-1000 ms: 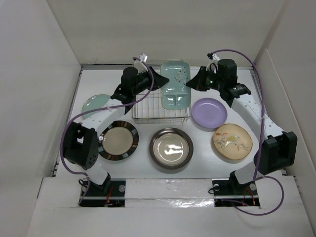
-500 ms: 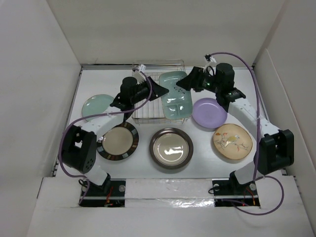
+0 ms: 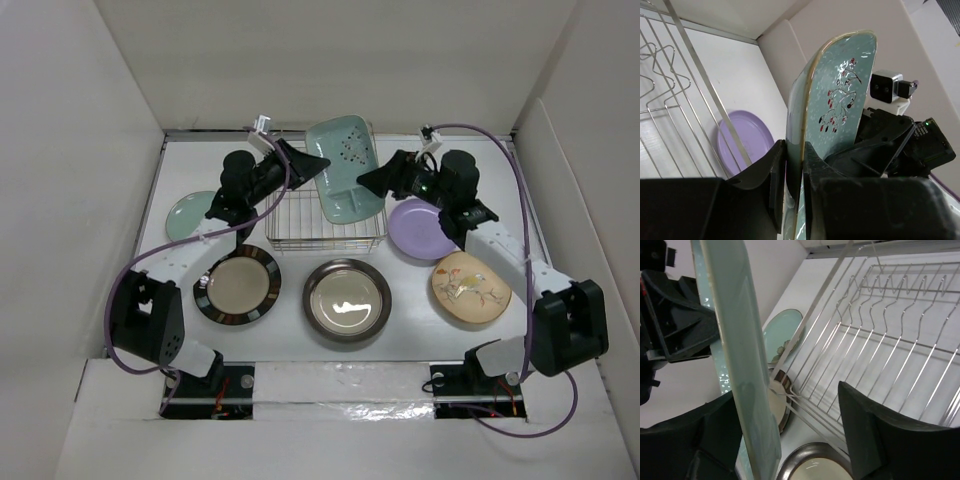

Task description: Load the plates into the dish rack

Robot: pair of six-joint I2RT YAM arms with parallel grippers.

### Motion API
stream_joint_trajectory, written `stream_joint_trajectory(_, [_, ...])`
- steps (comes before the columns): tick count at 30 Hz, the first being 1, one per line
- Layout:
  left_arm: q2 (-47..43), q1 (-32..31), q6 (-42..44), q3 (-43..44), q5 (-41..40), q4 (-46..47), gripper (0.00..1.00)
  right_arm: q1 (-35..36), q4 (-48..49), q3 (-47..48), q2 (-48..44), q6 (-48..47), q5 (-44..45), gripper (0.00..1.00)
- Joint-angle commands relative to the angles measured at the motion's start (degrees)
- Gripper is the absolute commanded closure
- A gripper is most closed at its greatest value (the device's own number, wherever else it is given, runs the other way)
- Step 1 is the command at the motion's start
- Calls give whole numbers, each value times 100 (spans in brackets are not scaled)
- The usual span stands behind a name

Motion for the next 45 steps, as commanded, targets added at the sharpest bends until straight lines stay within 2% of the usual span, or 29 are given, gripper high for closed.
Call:
stream_joint_trajectory(1, [-199,18,-611,44,270,1445,100,156,733,-112,-146,261,91,28])
stream_joint_trajectory(2, [-155,18,-733,-17,314,1524,100,226,977,-164,-137,419,21,34])
stream_joint_trajectory(5, [-163,18,-813,-123,297,1603,100,288,1601,-383,-119,710,-111,47])
stream_joint_trajectory(6, [-181,18,-805,-202,279,1604,100,288,1708,-446,-137,789,-68,61])
stream_joint_trajectory(8, [-225,18,-796,-272,271,1586,100,350,2041,-595,-224,992,12,76])
stream_joint_trajectory(9, [-251,18,-796,-368,253,1525,100,350,2113,-709,-259,1053,73,90])
stream_joint_trajectory(11, [-347,18,-796,-466,218,1437,100,350,2158,-806,-356,1133,196,100])
stream_joint_trajectory(12, [-391,18,-692,-527,148,1280,99,350,2105,-824,-470,1124,310,100])
stream_joint_trajectory(13, [-444,18,-604,-536,95,1157,89,350,2027,-807,-506,1054,372,100])
stream_joint_trajectory(14, [-601,18,-490,-554,25,1016,61,350,1739,-763,-549,1019,451,100])
stream_joint_trajectory(17, [-996,18,81,-537,-457,147,28,350,1202,-526,-655,773,776,100])
stream_joint_trajectory(21, [-1490,18,636,-422,-1459,-1145,17,350,857,-157,-541,588,1014,100])
stream_joint_trajectory(24, [-1911,18,961,-396,-1951,-1768,17,297,673,150,-357,527,1162,100])
stream_joint_trajectory(27, [-2482,70,1303,-553,-2269,-2174,26,297,157,632,-76,237,1514,100])
stream_joint_trajectory(28, [-2605,70,1461,-571,-2287,-2289,31,297,-55,809,20,10,1872,100])
stream_joint_trajectory(30, [-2940,70,1917,-537,-2209,-2735,53,297,-756,1430,405,-254,2251,100])
stream_joint_trajectory(33, [-3230,70,2532,-379,-2181,-3438,79,297,-1696,2039,907,-659,3208,100])
stream_joint_trajectory(34, [-3300,70,2657,-343,-2216,-3659,79,358,-1901,2363,996,-825,3785,100])
stream_joint_trajectory(37, [-3590,70,3026,-343,-2340,-4012,79,411,-2403,2830,1294,-950,4579,100])
stream_joint_trajectory(45, [-4101,-482,3256,-554,-2891,-3890,75,648,-3133,3763,2113,-1108,5610,100])
